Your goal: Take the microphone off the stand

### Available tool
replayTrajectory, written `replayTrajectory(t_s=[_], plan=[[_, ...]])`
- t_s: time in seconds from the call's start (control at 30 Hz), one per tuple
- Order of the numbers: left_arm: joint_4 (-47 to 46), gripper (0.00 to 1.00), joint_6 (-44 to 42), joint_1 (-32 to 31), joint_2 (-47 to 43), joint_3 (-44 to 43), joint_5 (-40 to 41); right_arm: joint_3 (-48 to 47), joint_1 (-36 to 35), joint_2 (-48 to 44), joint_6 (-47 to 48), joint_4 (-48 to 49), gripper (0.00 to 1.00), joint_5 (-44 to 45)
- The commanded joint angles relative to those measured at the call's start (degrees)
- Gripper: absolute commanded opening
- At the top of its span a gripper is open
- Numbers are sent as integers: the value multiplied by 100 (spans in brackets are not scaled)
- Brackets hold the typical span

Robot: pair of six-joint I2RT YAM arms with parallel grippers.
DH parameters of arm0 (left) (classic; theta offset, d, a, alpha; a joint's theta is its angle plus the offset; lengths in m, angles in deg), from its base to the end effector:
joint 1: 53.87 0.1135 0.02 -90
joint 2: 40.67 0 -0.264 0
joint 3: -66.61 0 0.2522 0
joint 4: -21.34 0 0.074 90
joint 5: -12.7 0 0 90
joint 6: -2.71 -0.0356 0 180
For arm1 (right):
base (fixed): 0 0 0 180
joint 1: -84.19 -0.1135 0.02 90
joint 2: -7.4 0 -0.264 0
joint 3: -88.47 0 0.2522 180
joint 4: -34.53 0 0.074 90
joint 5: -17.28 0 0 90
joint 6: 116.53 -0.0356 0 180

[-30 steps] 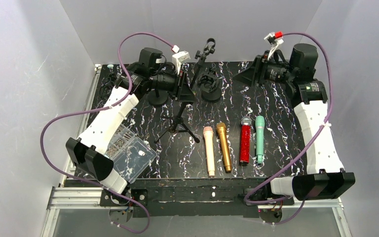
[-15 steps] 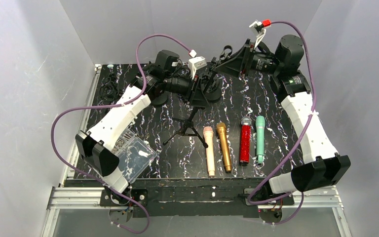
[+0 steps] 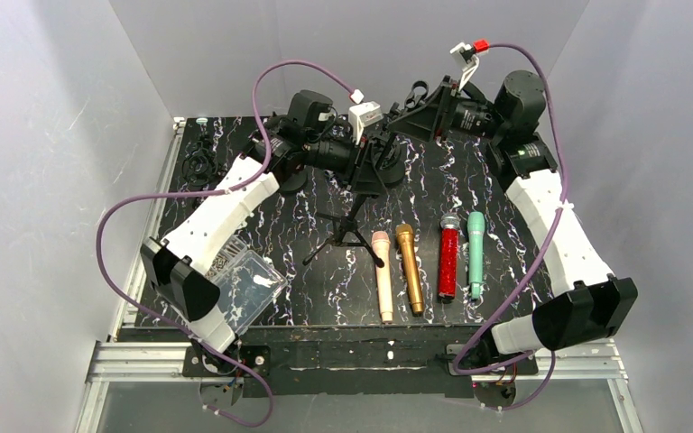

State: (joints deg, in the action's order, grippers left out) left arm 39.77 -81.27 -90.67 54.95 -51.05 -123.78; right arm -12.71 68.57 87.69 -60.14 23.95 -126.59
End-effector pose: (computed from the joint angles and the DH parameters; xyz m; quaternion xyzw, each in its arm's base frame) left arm 0.2872 -0.2471 0.4771 0.4443 0.5300 -0.4960 0.5251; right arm 0.2856 0.1097 0.4806 -0.2542 0.6186 0.5490 0.5014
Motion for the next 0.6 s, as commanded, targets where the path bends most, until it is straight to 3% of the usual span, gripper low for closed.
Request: replayTrajectory(t_s=[0.0, 0.13, 0.27, 0.37, 0.43, 0.57], plan=[[-29, 0, 24, -60, 34, -284, -112, 132, -72, 25, -442, 659, 55, 155], [-19, 0, 23, -83, 51, -299, -85, 169, -73, 49, -522, 805, 48, 183], [48, 0, -21, -106, 71, -298, -45, 191, -73, 37, -504, 807, 28, 184], [84, 0, -23, -107, 106, -333, 9, 221, -73, -33, -349, 697, 2, 248], [79, 1, 19, -107, 143, -375, 53, 107, -73, -86, -43, 255, 1, 372], [9, 29, 143, -108, 211, -446, 20, -166, -73, -264, 554, -645, 1, 645]])
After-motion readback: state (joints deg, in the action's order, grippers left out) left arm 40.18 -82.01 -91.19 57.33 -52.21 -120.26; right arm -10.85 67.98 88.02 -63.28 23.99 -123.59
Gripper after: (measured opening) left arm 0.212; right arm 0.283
